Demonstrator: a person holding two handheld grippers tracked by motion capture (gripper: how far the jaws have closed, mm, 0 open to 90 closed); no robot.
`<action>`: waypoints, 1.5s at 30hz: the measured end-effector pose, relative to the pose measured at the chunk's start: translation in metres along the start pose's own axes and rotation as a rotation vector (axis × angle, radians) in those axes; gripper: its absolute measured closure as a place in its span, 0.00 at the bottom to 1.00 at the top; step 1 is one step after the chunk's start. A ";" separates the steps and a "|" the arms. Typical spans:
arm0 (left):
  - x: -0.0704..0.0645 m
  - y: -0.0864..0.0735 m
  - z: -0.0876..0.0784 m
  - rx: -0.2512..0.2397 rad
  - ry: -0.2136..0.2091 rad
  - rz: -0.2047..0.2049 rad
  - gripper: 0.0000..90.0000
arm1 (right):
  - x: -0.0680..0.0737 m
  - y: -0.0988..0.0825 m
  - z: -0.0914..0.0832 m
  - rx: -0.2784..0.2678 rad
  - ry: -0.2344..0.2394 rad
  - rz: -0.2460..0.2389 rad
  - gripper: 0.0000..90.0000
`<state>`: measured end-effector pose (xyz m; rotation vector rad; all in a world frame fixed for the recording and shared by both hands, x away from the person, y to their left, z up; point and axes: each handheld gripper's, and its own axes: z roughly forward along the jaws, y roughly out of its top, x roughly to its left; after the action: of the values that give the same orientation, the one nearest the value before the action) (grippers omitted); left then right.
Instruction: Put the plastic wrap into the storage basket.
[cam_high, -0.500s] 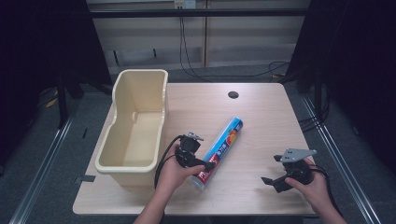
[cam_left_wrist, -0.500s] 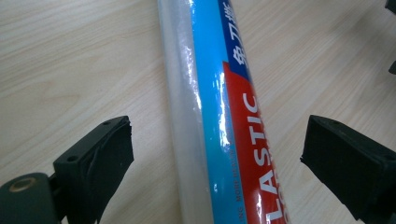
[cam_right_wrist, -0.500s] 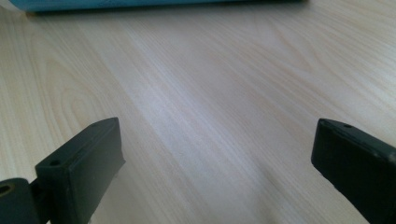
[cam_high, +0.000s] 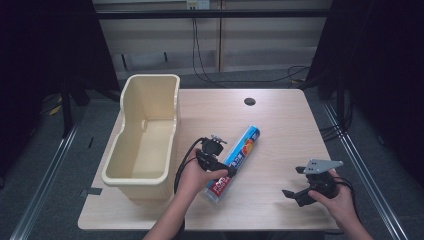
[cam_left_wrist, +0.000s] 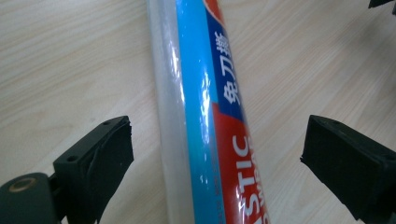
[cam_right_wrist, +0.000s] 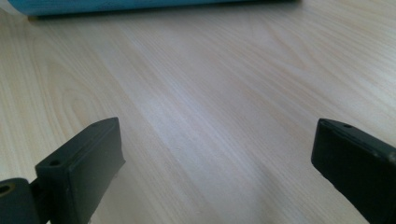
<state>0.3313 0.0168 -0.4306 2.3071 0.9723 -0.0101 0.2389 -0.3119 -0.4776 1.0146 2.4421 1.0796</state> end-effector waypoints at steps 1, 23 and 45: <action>0.000 0.002 0.001 0.006 0.001 0.002 0.10 | 0.000 0.000 -0.001 0.002 -0.003 0.007 0.02; 0.002 0.037 0.021 0.070 0.050 0.016 0.22 | -0.003 -0.001 -0.005 -0.017 -0.006 0.027 0.02; 0.008 0.042 0.052 0.179 0.056 -0.047 0.24 | -0.004 -0.001 -0.006 -0.032 -0.011 0.032 0.02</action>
<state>0.3761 -0.0291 -0.4516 2.4579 1.0928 -0.0544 0.2381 -0.3184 -0.4737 1.0499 2.4002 1.1164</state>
